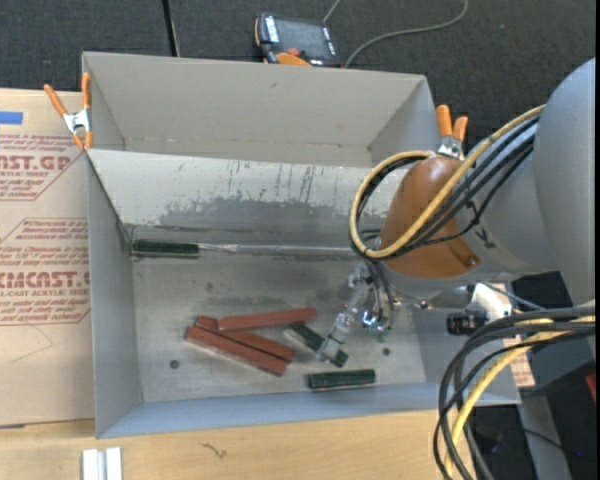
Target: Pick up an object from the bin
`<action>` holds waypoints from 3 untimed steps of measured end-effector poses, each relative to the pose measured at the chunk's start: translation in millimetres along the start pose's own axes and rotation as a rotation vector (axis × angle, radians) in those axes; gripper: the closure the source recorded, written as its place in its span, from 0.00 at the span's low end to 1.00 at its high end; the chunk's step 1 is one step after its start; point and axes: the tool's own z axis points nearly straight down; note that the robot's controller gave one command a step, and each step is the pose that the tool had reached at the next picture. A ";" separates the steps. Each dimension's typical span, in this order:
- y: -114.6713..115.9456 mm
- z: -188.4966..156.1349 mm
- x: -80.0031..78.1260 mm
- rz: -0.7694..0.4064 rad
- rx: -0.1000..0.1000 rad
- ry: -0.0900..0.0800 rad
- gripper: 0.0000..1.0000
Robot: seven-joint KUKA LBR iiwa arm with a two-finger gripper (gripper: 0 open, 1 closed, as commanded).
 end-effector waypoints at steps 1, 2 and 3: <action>2.7 -3.8 28.7 0.075 0.002 0.001 0.00; -2.8 31.5 29.9 0.283 0.002 0.002 0.00; -2.6 31.8 30.4 0.282 0.003 0.000 0.00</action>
Offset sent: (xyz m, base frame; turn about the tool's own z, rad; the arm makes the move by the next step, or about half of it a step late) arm -0.0226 0.0156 0.0046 0.0758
